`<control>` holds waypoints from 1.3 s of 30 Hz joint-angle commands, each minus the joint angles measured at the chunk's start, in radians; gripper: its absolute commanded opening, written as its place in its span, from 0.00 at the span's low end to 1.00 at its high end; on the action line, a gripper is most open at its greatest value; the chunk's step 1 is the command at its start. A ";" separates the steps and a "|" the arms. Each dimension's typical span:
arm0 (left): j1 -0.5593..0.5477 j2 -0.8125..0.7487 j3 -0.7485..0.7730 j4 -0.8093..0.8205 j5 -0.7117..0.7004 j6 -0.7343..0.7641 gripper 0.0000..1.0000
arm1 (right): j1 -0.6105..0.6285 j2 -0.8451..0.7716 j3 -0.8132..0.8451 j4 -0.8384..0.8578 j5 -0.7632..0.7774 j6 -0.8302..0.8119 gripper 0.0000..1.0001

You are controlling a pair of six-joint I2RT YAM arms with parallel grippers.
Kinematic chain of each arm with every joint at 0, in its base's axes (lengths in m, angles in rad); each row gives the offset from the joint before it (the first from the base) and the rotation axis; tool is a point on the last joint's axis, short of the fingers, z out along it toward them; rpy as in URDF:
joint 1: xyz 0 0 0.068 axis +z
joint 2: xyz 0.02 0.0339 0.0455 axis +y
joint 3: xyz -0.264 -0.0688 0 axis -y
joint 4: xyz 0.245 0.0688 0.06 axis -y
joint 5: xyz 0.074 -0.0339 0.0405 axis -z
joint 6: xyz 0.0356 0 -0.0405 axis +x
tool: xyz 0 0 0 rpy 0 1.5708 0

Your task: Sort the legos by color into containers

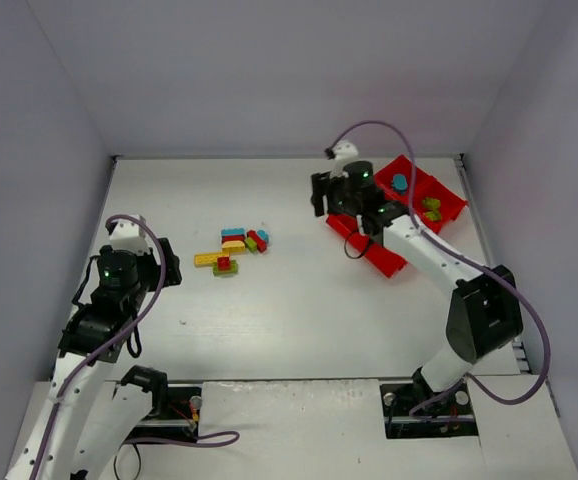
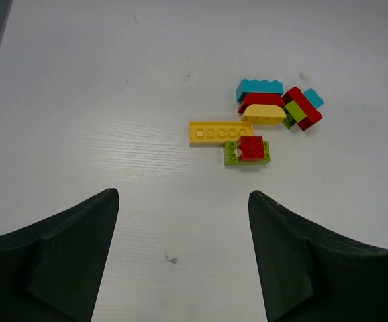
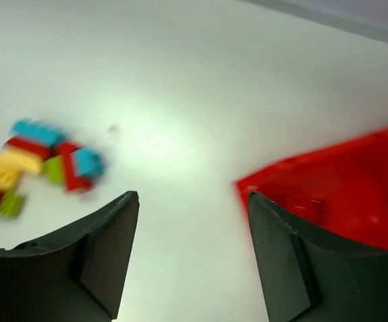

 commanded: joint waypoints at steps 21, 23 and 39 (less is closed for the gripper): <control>0.005 -0.010 0.033 0.038 -0.045 0.000 0.72 | 0.443 0.448 0.371 -0.040 -0.415 -0.434 0.62; 0.005 -0.010 0.033 0.038 -0.048 0.000 0.72 | 0.461 0.483 0.400 -0.062 -0.422 -0.448 0.62; 0.005 -0.004 0.030 0.038 -0.046 -0.001 0.71 | 0.479 0.618 0.502 -0.068 -0.369 -0.489 0.59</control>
